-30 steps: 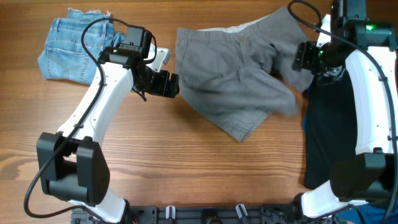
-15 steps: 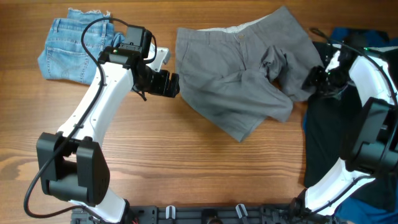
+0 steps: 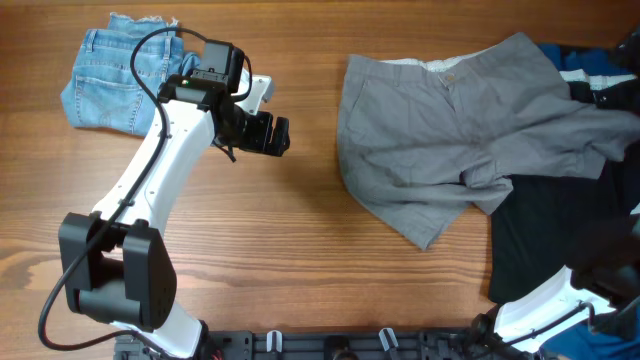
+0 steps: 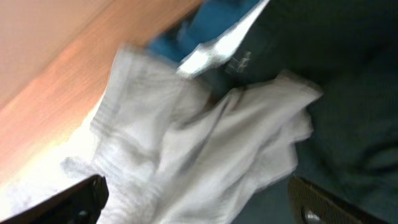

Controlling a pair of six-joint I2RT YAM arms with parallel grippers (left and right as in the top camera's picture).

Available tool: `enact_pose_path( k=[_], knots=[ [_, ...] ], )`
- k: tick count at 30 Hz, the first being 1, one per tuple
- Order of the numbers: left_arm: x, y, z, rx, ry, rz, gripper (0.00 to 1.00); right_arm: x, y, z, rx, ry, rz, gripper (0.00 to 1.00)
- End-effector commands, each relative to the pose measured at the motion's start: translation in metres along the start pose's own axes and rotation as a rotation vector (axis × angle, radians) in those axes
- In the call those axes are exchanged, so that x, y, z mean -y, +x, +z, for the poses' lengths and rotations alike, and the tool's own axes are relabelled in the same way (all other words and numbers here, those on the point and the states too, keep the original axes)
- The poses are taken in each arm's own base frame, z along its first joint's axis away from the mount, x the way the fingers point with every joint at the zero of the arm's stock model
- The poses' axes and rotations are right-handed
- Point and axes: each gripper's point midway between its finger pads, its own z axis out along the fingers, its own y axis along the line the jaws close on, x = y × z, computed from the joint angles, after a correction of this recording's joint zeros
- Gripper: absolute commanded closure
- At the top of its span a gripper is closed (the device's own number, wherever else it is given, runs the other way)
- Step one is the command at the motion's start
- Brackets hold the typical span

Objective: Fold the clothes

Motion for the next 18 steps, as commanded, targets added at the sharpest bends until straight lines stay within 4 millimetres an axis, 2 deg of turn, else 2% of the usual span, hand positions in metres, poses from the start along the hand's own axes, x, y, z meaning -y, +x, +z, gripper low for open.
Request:
enact_pose_path(
  k=[1, 3, 4, 5, 6, 7, 8, 11, 15, 18],
  knots=[
    [0.023, -0.019, 0.0, 0.069, 0.125, 0.038, 0.1, -0.055, 0.035, -0.005, -0.135, -0.237, -0.11, 0.07],
    [0.049, -0.055, -0.006, 0.214, 0.232, 0.081, 0.2, -0.081, 0.058, -0.011, -0.211, -0.321, -0.186, 0.09],
    [0.059, -0.074, -0.003, 0.283, 0.256, 0.095, 0.19, -0.093, 0.068, -0.014, -0.24, -0.355, -0.208, 0.09],
    [0.065, -0.088, 0.008, 0.32, 0.27, 0.098, 0.18, -0.106, 0.08, -0.018, -0.278, -0.388, -0.223, 0.09],
    [0.07, -0.094, 0.032, 0.314, 0.285, 0.09, 0.16, -0.115, 0.091, -0.02, -0.314, -0.4, -0.238, 0.08],
    [0.075, -0.096, 0.061, 0.299, 0.305, 0.088, 0.15, -0.124, 0.102, -0.022, -0.343, -0.405, -0.266, 0.08],
    [0.081, -0.098, 0.082, 0.293, 0.333, 0.085, 0.16, -0.128, 0.107, -0.023, -0.356, -0.406, -0.283, 0.08],
    [0.091, -0.107, 0.123, 0.318, 0.368, 0.07, 0.2, -0.131, 0.113, -0.025, -0.371, -0.408, -0.293, 0.08],
    [0.089, -0.106, 0.155, 0.311, 0.378, 0.031, 0.21, -0.131, 0.114, -0.025, -0.377, -0.406, -0.292, 0.09],
    [0.098, -0.099, 0.179, 0.286, 0.396, -0.004, 0.23, -0.131, 0.114, -0.025, -0.377, -0.407, -0.292, 0.09]
  ],
)
